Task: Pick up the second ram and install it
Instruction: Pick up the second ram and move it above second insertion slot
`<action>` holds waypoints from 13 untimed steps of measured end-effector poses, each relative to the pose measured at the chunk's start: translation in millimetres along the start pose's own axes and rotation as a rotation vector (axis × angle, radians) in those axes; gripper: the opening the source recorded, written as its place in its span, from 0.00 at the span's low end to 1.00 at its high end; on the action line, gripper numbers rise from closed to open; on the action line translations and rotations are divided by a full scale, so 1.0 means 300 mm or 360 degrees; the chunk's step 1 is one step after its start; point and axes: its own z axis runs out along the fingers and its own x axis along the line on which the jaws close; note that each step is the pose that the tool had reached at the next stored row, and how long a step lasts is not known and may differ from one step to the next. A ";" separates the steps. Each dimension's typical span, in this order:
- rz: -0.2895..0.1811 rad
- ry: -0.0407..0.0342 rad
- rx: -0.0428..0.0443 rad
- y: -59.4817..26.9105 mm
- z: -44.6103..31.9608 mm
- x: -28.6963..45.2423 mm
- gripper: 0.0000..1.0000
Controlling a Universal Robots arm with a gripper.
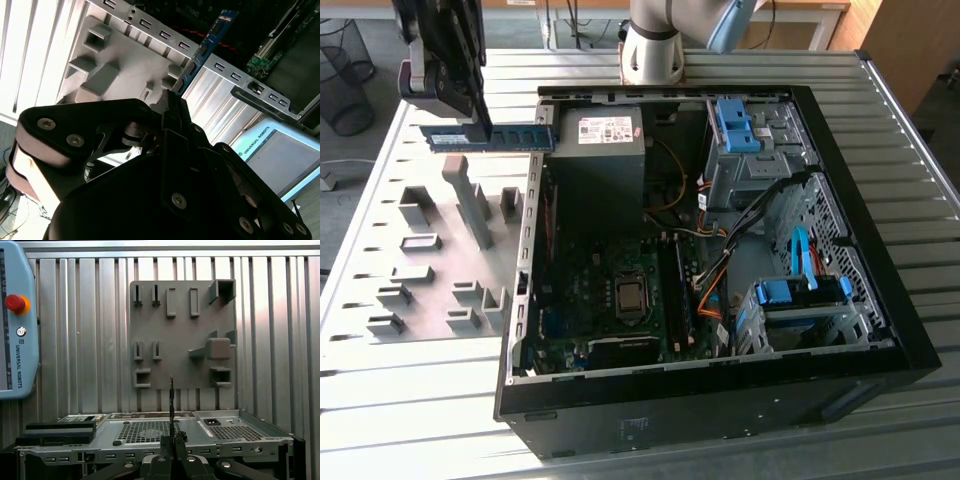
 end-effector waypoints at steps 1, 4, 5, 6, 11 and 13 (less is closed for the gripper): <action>0.0000 0.0000 0.0000 -0.002 0.000 0.000 0.13; 0.0000 0.0000 0.0000 -0.011 0.000 0.000 0.13; 0.0000 0.0000 0.0000 -0.014 0.000 -0.001 0.13; 0.0000 0.0000 0.0000 -0.017 0.000 -0.001 0.13; 0.0000 0.0000 0.0000 -0.036 0.000 -0.002 0.13; 0.0000 0.0000 0.0000 -0.043 0.000 -0.002 0.13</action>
